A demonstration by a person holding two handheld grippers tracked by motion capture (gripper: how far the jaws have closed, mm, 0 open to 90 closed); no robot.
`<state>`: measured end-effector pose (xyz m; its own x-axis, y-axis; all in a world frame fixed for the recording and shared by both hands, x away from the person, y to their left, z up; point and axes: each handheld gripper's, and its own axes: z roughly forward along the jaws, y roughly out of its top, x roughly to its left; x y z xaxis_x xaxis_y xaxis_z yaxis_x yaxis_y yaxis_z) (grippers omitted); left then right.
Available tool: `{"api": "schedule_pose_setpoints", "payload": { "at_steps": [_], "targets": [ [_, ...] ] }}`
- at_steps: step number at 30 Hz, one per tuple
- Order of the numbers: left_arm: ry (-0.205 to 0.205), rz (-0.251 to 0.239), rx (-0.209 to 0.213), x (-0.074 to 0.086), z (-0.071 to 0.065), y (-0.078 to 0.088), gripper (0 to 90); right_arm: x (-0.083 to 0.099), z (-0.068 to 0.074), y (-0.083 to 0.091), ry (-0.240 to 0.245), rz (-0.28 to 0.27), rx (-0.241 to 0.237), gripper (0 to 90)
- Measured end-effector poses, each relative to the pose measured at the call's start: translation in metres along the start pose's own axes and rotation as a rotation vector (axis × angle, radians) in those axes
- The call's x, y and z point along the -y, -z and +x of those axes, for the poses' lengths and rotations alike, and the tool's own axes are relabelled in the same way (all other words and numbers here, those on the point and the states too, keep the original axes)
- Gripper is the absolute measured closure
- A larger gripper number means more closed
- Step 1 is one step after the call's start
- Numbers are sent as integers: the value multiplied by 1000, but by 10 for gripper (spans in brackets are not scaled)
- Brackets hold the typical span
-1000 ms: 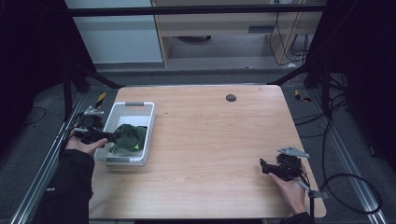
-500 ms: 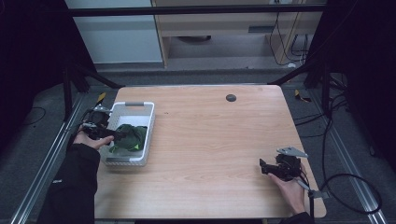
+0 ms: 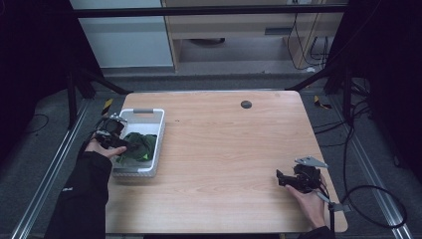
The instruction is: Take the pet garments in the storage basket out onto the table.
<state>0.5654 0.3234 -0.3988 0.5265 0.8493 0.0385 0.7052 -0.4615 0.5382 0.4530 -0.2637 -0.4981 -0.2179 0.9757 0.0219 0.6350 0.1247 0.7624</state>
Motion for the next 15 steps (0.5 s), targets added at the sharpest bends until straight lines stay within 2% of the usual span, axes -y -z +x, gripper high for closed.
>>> {"api": "schedule_pose_setpoints", "payload": {
  "at_steps": [4, 10, 15],
  "targets": [
    [0, 17, 3, 0, 0, -7, 42, 0, 0, 0, 5, 0, 1, 79],
    [-3, 76, -1, 0, -1, -20, 35, 0, 0, -1, 5, 5, 2, 78],
    [-12, 89, -7, -2, -4, -26, 38, 0, 0, 0, 1, 5, 1, 78]
  ]
}}
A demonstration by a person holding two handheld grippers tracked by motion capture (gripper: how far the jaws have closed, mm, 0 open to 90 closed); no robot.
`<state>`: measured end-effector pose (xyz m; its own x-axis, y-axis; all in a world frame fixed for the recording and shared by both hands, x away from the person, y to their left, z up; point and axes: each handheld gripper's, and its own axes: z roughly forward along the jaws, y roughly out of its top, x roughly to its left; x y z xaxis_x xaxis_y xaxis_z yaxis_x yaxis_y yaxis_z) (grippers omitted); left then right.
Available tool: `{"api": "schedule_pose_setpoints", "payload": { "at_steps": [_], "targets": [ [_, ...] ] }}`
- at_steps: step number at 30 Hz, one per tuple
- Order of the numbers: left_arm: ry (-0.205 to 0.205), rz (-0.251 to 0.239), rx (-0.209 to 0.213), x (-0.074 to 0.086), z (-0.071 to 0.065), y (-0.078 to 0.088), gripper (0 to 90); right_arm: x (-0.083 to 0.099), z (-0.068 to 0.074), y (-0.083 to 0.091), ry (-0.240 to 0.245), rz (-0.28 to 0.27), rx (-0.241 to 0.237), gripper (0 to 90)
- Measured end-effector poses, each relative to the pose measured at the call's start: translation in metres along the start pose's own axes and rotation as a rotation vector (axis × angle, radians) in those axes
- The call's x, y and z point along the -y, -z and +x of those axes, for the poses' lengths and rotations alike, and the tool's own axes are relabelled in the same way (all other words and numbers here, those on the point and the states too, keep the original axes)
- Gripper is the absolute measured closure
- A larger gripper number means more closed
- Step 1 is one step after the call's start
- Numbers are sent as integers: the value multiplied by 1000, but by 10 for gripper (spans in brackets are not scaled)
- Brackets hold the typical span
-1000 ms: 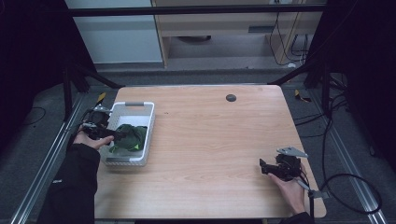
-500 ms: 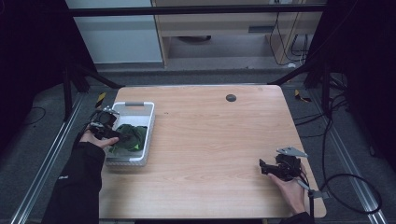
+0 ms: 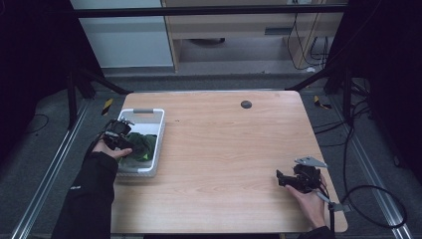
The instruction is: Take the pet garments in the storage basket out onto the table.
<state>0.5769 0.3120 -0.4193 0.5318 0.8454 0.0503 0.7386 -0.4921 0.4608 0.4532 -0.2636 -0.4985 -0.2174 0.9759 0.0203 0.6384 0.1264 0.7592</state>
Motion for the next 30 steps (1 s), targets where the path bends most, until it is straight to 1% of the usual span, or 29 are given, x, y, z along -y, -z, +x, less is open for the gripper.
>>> {"api": "schedule_pose_setpoints", "payload": {
  "at_steps": [3, 8, 9, 11, 14, 15, 17, 19, 20, 23, 24, 25, 30],
  "targets": [
    [-1, 12, -3, -1, -1, -3, 40, 0, 0, 0, 3, 1, 1, 78],
    [7, 9, 0, 0, -1, -7, 76, 0, -1, 0, 5, -1, 1, 78],
    [17, 8, 5, 1, -1, -8, 88, 0, -1, 0, 3, 0, 1, 78],
    [17, 7, 9, 1, 1, -9, 110, 0, -1, 0, 6, 1, 1, 78],
    [18, -1, 16, 2, 1, -8, 167, 0, -1, 0, 5, 4, 2, 78],
    [18, -2, 11, 2, 1, -8, 177, 0, -1, -1, 6, 4, 3, 78],
    [13, -5, 13, 3, 1, -8, 246, 0, -1, 0, 5, 4, 1, 78],
    [19, -13, 2, 3, 1, -6, 321, 0, -1, 0, 4, 3, 0, 78],
    [21, -17, 5, 3, 1, -6, 366, 0, -1, 0, 4, 3, 1, 78],
    [25, -14, 9, 2, 2, -4, 443, 0, -1, 0, 2, 4, 0, 78],
    [26, -19, 15, 2, 2, -2, 493, 0, -1, 0, 2, 4, 0, 78],
    [29, -18, 19, 2, 3, -2, 522, 0, -1, 0, 2, 5, 0, 78],
    [27, -10, 31, 3, 3, 0, 600, 0, -1, 0, -2, 6, -1, 79]
  ]
}}
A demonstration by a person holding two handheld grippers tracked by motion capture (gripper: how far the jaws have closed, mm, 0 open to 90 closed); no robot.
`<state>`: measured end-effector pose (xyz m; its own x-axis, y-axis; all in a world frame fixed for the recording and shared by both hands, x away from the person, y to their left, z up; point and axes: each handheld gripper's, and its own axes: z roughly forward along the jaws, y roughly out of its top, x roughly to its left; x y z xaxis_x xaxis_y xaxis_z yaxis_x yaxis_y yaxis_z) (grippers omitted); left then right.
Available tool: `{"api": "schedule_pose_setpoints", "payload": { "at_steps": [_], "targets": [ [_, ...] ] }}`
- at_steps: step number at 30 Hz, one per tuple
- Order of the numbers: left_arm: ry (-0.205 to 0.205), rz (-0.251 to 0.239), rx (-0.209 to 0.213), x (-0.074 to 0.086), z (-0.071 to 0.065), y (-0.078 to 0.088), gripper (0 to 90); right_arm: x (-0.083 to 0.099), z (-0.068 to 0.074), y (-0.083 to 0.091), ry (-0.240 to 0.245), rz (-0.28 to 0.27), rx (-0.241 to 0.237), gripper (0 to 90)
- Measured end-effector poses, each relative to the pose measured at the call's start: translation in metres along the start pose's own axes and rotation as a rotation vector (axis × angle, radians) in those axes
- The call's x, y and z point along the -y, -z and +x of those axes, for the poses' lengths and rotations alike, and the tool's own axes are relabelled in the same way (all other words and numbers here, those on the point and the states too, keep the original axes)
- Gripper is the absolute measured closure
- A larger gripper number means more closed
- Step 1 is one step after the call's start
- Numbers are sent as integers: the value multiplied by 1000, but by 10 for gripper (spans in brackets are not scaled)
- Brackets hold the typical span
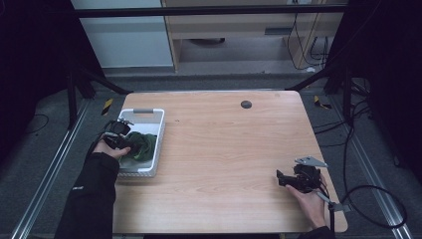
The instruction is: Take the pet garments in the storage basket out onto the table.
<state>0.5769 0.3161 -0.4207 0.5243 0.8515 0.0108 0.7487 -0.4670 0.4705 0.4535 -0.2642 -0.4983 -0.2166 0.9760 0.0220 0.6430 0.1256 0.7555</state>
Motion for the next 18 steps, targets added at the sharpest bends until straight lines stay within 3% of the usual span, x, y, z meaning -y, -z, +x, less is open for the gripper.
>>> {"api": "schedule_pose_setpoints", "payload": {
  "at_steps": [7, 18],
  "targets": [
    [-7, -4, 8, 1, 0, 3, 678, 0, 0, 0, 1, 1, 0, 79],
    [-22, 1, 11, -1, 2, 14, 709, 0, 0, 0, -4, -1, 0, 79]
  ]
}}
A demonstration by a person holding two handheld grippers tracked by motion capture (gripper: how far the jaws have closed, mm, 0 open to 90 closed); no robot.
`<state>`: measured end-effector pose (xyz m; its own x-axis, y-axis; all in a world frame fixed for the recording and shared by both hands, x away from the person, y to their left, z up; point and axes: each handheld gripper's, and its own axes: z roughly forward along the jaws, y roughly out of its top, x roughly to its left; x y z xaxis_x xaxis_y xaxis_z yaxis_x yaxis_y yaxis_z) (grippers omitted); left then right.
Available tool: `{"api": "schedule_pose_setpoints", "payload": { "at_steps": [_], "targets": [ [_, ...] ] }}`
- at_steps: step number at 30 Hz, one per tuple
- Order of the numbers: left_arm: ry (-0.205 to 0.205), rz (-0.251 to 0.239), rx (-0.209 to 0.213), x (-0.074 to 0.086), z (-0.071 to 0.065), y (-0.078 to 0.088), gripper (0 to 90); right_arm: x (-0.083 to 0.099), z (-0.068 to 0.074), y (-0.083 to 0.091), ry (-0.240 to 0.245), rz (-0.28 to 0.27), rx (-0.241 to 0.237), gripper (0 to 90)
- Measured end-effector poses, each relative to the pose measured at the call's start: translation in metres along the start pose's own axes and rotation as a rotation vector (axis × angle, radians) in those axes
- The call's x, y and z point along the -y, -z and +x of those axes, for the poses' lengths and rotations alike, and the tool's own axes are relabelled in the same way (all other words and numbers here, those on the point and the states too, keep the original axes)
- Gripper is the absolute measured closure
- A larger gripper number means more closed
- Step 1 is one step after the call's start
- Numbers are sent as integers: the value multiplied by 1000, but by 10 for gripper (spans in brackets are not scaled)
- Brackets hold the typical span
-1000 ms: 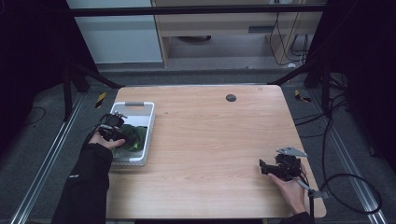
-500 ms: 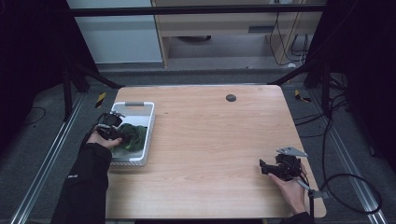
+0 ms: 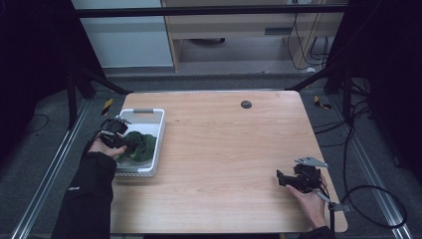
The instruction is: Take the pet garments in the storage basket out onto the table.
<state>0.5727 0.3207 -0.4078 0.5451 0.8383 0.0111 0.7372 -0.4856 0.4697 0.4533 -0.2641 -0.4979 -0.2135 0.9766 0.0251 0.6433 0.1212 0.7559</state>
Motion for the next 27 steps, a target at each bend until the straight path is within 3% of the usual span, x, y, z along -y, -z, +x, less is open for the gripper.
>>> {"api": "schedule_pose_setpoints", "payload": {
  "at_steps": [13, 27],
  "targets": [
    [-19, -25, 0, -2, -1, 18, 730, 0, 0, 0, 8, -1, 1, 79],
    [-74, -108, -14, -4, -6, 72, 730, 0, 0, 0, 10, -7, 1, 80]
  ]
}}
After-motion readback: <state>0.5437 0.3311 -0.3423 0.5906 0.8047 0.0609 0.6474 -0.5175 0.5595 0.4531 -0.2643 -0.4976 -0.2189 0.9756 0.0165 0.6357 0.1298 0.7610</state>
